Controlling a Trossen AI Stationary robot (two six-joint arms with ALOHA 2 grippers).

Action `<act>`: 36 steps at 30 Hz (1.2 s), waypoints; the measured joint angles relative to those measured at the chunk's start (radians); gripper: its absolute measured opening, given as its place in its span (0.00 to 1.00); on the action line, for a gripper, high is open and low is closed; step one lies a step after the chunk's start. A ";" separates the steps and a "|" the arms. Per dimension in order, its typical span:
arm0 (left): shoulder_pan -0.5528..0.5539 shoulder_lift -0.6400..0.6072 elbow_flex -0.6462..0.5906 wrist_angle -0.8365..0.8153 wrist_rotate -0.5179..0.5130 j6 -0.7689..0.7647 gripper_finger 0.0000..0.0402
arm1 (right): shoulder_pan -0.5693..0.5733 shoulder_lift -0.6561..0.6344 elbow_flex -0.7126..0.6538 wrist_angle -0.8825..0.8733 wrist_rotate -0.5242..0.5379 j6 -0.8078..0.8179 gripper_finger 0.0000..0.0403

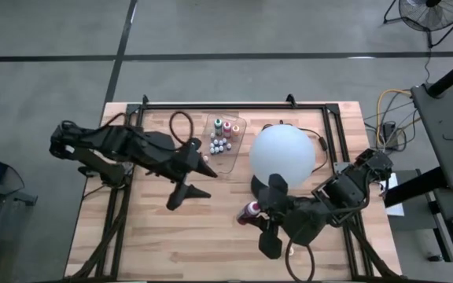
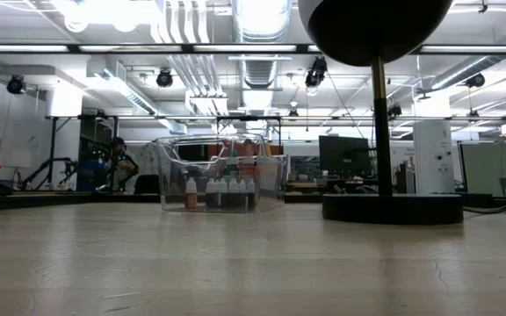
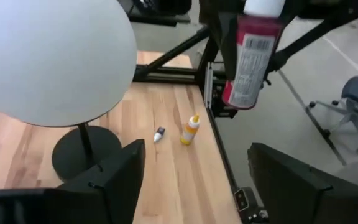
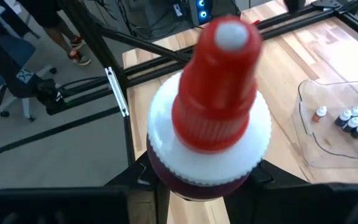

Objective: Pick & Place food coloring
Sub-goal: Put the large red food coloring bottle into the transparent bin

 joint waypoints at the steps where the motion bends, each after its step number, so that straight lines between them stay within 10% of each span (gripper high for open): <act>1: 0.000 0.009 0.000 0.000 0.001 0.002 0.64 | 0.000 0.000 0.000 0.000 -0.001 0.000 0.24; 36: -0.043 0.126 0.004 0.109 0.089 0.020 0.65 | -0.125 0.122 -0.008 -0.036 -0.191 -0.002 0.24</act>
